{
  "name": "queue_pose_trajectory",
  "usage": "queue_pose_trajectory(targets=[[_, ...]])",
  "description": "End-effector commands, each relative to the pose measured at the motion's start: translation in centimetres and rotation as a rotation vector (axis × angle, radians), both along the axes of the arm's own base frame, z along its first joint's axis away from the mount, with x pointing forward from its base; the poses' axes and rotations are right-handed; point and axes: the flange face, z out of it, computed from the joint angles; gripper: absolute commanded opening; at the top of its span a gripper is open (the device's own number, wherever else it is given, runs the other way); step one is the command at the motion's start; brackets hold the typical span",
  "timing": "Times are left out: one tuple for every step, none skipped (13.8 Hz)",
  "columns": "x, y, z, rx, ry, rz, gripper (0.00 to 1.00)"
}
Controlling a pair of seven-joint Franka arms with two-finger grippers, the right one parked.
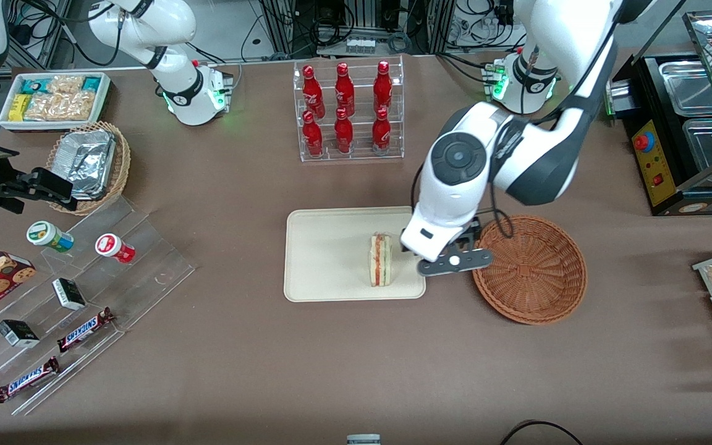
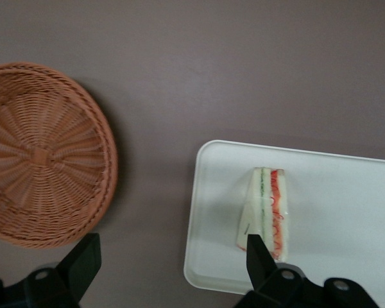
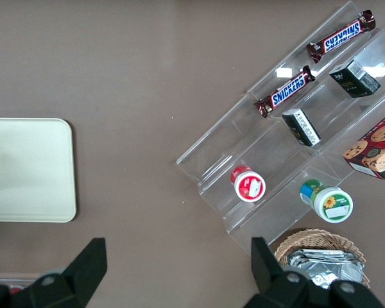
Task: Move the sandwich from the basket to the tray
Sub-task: 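Raise the left gripper away from the sandwich toward the basket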
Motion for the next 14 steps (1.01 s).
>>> queue_pose_trajectory(targets=[[0.0, 3.4, 2.9, 0.032, -0.004, 0.051, 1.0], [0.5, 4.8, 3.6, 0.01, 0.008, 0.084, 1.0], [1.0, 6.6, 4.9, -0.004, -0.003, 0.092, 1.0], [1.4, 8.2, 5.7, -0.002, -0.005, 0.076, 1.0], [1.5, 9.4, 6.3, 0.011, 0.003, 0.073, 1.0], [1.6, 10.6, 6.7, 0.019, 0.007, 0.083, 1.0], [1.9, 11.7, 7.1, 0.025, 0.004, 0.084, 1.0], [2.1, 13.1, 8.0, 0.014, 0.001, 0.079, 1.0], [2.4, 14.9, 8.6, -0.006, 0.009, 0.085, 1.0], [2.5, 16.9, 9.3, -0.013, 0.03, 0.071, 1.0], [2.5, 18.4, 9.6, -0.008, 0.047, 0.05, 1.0], [2.3, 19.7, 10.5, -0.009, 0.047, 0.034, 1.0], [2.2, 20.9, 11.0, -0.004, 0.051, 0.031, 1.0], [2.1, 22.0, 11.6, -0.003, 0.055, 0.036, 1.0]])
